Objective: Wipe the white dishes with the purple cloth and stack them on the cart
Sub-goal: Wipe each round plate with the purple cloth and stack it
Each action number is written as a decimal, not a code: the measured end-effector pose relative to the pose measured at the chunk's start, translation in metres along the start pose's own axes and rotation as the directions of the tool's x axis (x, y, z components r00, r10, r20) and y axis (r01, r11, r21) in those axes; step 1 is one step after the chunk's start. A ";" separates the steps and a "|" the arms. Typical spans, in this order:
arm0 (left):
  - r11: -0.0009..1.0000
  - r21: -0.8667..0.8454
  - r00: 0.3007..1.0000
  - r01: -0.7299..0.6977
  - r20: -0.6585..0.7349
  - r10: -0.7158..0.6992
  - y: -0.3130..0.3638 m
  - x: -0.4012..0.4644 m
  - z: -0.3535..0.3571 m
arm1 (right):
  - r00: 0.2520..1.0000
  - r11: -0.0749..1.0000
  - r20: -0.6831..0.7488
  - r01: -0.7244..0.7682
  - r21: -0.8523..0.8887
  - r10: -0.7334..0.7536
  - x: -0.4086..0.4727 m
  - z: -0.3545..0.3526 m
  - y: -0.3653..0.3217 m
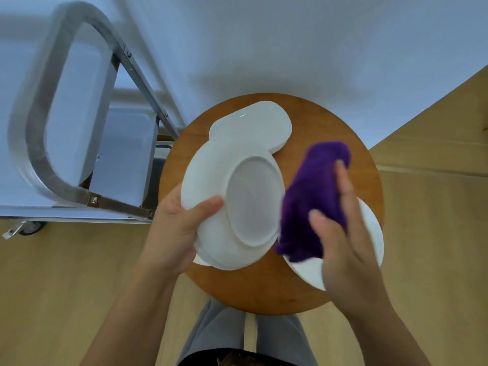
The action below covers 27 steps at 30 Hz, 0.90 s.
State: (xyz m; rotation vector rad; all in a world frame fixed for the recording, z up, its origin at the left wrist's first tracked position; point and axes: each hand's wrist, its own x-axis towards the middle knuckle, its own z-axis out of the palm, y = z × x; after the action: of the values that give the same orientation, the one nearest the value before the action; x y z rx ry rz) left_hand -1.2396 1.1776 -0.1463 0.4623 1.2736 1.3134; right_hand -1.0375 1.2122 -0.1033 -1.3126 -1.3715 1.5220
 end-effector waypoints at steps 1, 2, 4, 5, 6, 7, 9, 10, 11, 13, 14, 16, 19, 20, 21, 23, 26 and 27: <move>0.997 0.082 0.999 -0.014 0.047 0.010 0.004 -0.002 0.005 | 0.992 0.994 0.121 0.045 -0.103 -0.032 0.002 0.008 -0.004; 0.988 0.151 0.995 -0.025 0.104 0.010 0.006 -0.004 0.009 | 0.970 0.965 0.230 0.128 -0.229 -0.074 0.005 0.017 -0.007; 0.966 0.253 0.981 -0.047 0.195 -0.003 0.012 -0.007 0.013 | 0.908 0.831 0.388 0.336 -0.442 -0.161 0.009 0.030 -0.007; 0.961 0.274 0.976 -0.043 0.219 -0.018 0.015 -0.008 0.012 | 0.885 0.772 0.425 0.401 -0.493 -0.188 0.011 0.033 -0.006; 0.963 0.267 0.969 -0.028 0.244 -0.040 0.017 -0.009 0.011 | 0.872 0.749 0.448 0.430 -0.504 -0.199 0.014 0.034 -0.007; 0.969 0.245 0.959 -0.008 0.277 -0.062 0.020 -0.010 0.010 | 0.856 0.743 0.469 0.458 -0.488 -0.219 0.017 0.033 -0.006; 0.975 0.218 0.937 0.031 0.332 -0.104 0.022 -0.010 0.010 | 0.821 0.731 0.503 0.516 -0.447 -0.271 0.024 0.029 -0.003; 0.973 0.226 0.932 0.042 0.342 -0.119 0.023 -0.010 0.010 | 0.811 0.730 0.502 0.534 -0.427 -0.300 0.028 0.026 -0.001; 0.969 0.243 0.929 0.044 0.347 -0.129 0.023 -0.010 0.010 | 0.818 0.744 0.480 0.528 -0.410 -0.316 0.032 0.024 0.001; 0.958 0.285 0.927 0.039 0.348 -0.142 0.023 -0.008 0.011 | 0.864 0.807 0.406 0.455 -0.377 -0.298 0.040 0.023 0.003; 0.952 0.304 0.927 0.035 0.345 -0.145 0.023 -0.008 0.011 | 0.882 0.832 0.365 0.428 -0.353 -0.299 0.042 0.023 0.005; 0.952 0.306 0.933 0.032 0.332 -0.138 0.022 -0.007 0.014 | 0.898 0.856 0.284 0.416 -0.307 -0.335 0.046 0.023 0.011; 0.951 0.306 0.948 0.037 0.290 -0.131 0.019 -0.008 0.019 | 0.952 0.945 0.199 0.268 -0.187 -0.231 0.053 0.021 0.016; 0.946 0.321 0.951 0.038 0.280 -0.133 0.018 -0.009 0.019 | 0.972 0.978 0.172 0.179 -0.109 -0.159 0.057 0.019 0.018; 0.942 0.334 0.953 0.038 0.271 -0.135 0.017 -0.010 0.019 | 0.984 0.994 0.145 0.107 -0.023 -0.103 0.061 0.015 0.021; 0.944 0.329 0.962 0.039 0.243 -0.125 0.015 -0.014 0.017 | 0.996 0.993 0.082 0.027 0.111 -0.036 0.068 0.007 0.030; 0.976 0.215 0.971 0.034 0.223 -0.083 0.016 -0.016 0.013 | 0.994 0.965 0.009 -0.105 0.240 0.106 0.069 -0.004 0.043; 0.986 0.165 0.973 0.032 0.220 -0.068 0.017 -0.016 0.012 | 0.985 0.947 0.002 -0.167 0.274 0.173 0.067 -0.007 0.048</move>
State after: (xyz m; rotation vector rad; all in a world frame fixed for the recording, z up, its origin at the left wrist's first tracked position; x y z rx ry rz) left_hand -1.2333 1.1727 -0.1210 0.6693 1.1969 1.0871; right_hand -1.0416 1.2675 -0.1645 -1.2933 -1.0106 1.7373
